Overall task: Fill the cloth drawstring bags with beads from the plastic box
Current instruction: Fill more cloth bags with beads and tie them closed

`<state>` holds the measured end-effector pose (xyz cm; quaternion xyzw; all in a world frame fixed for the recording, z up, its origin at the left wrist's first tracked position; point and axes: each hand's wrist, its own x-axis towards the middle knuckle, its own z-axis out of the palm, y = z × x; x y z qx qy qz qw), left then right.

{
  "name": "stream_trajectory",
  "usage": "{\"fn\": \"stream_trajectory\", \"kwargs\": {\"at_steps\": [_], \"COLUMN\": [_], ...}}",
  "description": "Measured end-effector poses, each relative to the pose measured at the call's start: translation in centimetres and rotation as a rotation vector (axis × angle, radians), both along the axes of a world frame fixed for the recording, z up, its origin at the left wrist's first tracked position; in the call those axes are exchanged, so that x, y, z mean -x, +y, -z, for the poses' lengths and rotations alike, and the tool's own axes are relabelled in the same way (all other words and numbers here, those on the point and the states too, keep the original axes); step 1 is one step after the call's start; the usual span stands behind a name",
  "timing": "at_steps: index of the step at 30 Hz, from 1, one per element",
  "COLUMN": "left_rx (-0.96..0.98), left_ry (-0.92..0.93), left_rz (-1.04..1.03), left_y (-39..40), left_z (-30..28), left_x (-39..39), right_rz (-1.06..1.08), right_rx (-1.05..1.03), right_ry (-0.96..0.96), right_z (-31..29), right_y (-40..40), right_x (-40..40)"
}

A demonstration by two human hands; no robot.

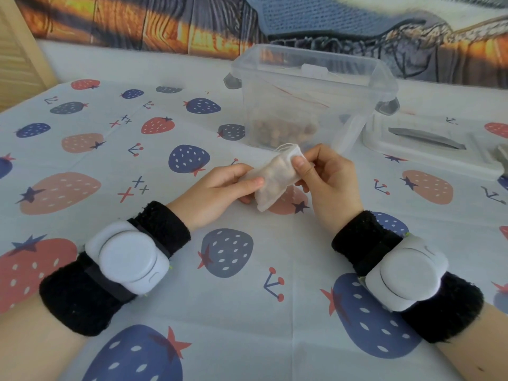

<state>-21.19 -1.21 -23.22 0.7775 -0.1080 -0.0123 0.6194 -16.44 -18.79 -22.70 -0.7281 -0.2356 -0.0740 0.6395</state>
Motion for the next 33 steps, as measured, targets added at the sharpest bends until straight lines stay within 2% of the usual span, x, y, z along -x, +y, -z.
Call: {"fn": "stream_trajectory", "kwargs": {"at_steps": [7, 12, 26, 29, 33], "left_rx": [0.109, 0.132, 0.045, 0.010, -0.009], "left_ry": [0.063, 0.044, -0.015, -0.012, 0.002], "left_rz": [0.001, -0.022, -0.101, -0.085, -0.036], "left_y": [0.33, 0.25, 0.05, 0.11, -0.13], "left_z": [0.30, 0.27, -0.19, -0.20, -0.46], "left_x": [-0.24, -0.18, 0.05, 0.12, 0.32], "right_rz": [-0.090, -0.058, -0.135, -0.102, -0.047], "right_rx": [0.009, 0.019, 0.055, 0.092, 0.041], "right_ry": [-0.013, 0.019, 0.096, -0.011, -0.084], "right_z": [0.07, -0.06, 0.00, -0.04, 0.00], "right_y": [-0.12, -0.20, -0.11, -0.05, -0.12], "right_x": [-0.10, -0.05, 0.24, 0.50, 0.20]}}
